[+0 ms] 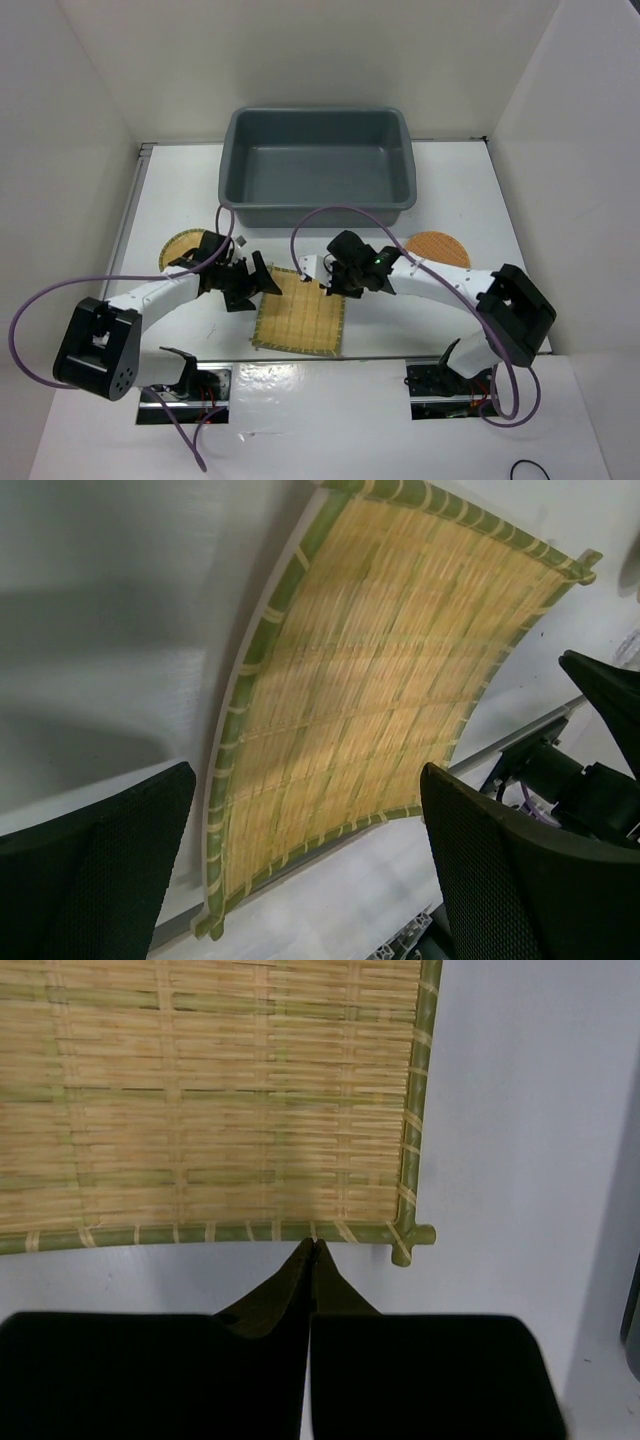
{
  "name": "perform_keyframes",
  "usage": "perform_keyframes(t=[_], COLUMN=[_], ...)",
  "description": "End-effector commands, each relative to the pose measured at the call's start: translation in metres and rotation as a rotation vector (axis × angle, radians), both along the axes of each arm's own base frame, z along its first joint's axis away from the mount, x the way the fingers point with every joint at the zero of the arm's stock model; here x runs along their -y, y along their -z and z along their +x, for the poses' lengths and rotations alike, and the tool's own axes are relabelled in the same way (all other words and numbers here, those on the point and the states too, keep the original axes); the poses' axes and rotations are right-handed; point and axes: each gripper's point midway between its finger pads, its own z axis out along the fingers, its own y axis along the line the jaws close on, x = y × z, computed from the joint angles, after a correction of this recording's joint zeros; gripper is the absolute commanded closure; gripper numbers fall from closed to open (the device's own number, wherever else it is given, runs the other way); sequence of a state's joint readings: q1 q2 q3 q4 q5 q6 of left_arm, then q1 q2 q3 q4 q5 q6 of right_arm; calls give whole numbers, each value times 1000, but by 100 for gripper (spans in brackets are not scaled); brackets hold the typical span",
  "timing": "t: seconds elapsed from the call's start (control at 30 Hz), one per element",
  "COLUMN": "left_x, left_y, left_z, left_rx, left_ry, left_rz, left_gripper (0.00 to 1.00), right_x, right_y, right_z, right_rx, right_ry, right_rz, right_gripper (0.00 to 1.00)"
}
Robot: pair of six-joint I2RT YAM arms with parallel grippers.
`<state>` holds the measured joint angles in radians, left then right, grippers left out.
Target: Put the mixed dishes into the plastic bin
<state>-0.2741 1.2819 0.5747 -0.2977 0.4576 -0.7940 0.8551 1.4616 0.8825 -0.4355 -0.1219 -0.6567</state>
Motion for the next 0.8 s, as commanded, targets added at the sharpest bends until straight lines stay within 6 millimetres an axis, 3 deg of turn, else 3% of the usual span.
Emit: perform_keyframes(t=[0.0, 0.33, 0.57, 0.67, 0.7, 0.73, 0.77], left_x=[4, 13, 38, 47, 51, 53, 58], left_y=[4, 24, 21, 15, 13, 12, 11], left_z=[6, 3, 7, 9, 8, 9, 5], left_rx=[0, -7, 59, 86, 96, 107, 93], left_ry=[-9, 54, 145, 183, 201, 209, 224], left_rz=[-10, -65, -153, -204, -219, -232, -250], left_gripper=[1, 1, 1, 14, 22, 39, 45], right_x=[-16, -3, -6, -10, -9, -11, -11], right_y=[6, 58, 64, 61, 64, 63, 63], right_z=[7, 12, 9, 12, 12, 13, 13], right_rx=[27, 19, -2, 6, 0, 1, 1], right_ry=[-26, -51, -62, -52, -52, -43, -43], right_rz=[45, -86, -82, -64, -71, -62, -62], right_gripper=[100, 100, 100, 100, 100, 100, 100])
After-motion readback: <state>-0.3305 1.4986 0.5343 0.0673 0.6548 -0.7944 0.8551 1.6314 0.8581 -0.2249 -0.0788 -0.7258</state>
